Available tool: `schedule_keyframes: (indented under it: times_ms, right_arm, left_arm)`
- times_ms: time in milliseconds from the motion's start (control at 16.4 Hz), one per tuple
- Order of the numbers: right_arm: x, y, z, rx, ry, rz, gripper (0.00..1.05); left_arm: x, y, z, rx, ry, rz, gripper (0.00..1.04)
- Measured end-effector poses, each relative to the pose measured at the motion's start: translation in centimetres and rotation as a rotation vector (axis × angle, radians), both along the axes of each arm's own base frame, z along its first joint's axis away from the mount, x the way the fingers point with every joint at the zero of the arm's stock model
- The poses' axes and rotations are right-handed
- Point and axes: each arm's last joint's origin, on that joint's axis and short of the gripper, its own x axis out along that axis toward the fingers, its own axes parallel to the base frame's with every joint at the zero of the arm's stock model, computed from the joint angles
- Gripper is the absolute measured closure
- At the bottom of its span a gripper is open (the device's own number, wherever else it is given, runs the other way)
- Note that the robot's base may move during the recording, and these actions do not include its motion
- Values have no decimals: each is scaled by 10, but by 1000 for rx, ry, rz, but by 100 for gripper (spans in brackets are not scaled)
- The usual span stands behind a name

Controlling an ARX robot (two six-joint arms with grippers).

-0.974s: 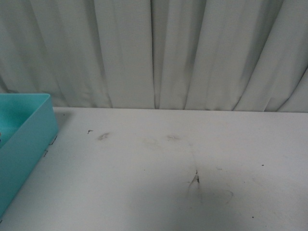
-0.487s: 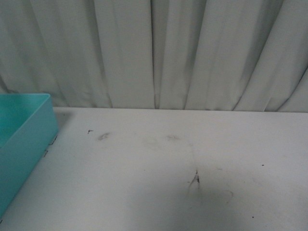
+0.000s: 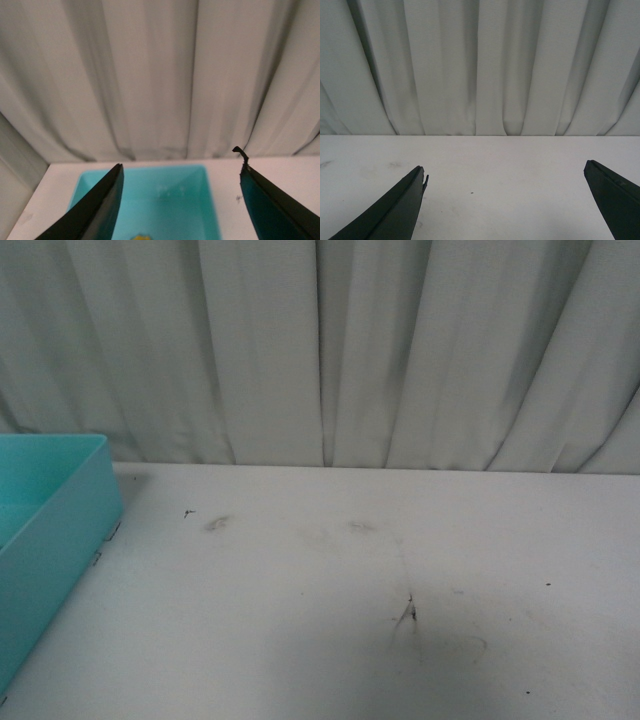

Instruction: Wind up and store yellow beetle toy

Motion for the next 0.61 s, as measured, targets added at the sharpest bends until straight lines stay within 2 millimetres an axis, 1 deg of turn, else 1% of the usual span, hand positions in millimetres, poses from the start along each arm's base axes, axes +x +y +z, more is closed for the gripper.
schedule_keyframes:
  times_ms: [61,122,244,305,365,487,609]
  right_arm:
    - [0,0,0,0,0,0,6]
    - [0,0,0,0,-1,0,6]
    - [0,0,0,0,0,0,6]
    - [0,0,0,0,0,0,6]
    - [0,0,0,0,0,0,6]
    - [0,0,0,0,0,0,6]
    - [0,0,0,0,-1,0,6]
  left_arm:
    - [-16,-13,-5,-23,-109,-11,48]
    - [-24,-21,-11,-41,-145,-16,59]
    - [-41,-34,-41,-77,-94,-8,84]
    - [-49,-39,-49,-84,-95,-2,97]
    - [-54,-42,-51,-91,-107,0,103]
    - [-64,-49,-58,-89,-117,-10,103]
    - [-67,-50,-61,-90,-112,-10,103]
